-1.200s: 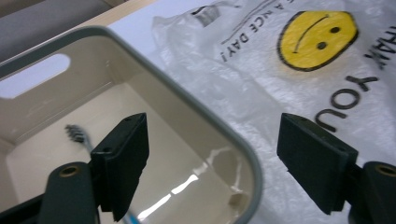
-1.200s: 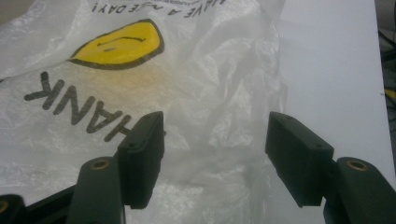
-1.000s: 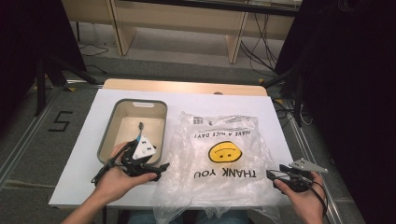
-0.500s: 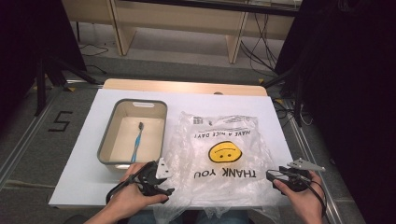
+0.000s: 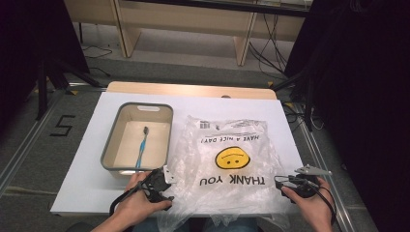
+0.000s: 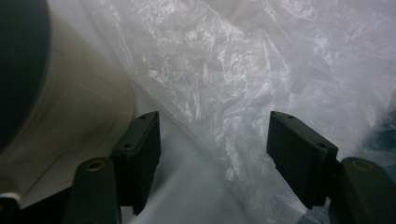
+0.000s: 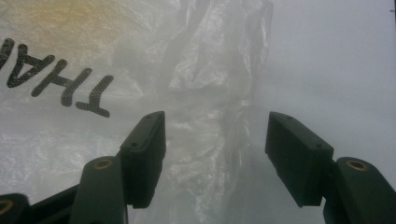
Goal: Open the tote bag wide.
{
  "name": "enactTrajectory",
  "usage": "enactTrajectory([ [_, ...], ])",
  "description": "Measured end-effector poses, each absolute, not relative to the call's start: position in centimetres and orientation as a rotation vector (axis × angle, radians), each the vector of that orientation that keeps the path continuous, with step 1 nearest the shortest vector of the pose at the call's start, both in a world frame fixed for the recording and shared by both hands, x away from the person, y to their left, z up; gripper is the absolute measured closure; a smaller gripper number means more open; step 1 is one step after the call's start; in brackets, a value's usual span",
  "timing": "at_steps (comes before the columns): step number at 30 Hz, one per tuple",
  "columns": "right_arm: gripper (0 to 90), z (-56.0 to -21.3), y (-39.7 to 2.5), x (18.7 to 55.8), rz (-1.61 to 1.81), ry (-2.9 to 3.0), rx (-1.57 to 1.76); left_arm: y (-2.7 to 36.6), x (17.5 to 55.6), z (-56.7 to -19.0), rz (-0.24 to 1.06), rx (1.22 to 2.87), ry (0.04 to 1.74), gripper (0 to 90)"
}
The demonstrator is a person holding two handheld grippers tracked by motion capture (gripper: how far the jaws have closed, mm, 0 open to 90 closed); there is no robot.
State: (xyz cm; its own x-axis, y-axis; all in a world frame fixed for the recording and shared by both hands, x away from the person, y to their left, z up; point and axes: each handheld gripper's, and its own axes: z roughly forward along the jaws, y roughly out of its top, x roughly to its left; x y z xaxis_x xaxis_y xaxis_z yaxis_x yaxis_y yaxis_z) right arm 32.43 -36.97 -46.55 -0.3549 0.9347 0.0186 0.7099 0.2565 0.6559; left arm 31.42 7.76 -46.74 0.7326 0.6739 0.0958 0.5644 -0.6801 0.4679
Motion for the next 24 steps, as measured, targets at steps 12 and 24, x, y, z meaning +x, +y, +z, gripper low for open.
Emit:
enactTrajectory([
  [12, 66.4, -47.0, -37.0, 32.9, 0.765, 2.241, 1.480, 8.0, 32.4, -47.1, 0.225, 2.492, 1.052, 49.2],
  [24, 87.4, -47.0, -37.0, 32.7, 0.751, 2.264, 1.498, 7.5, 33.0, -46.8, 0.239, 2.501, 1.078, 72.7],
])
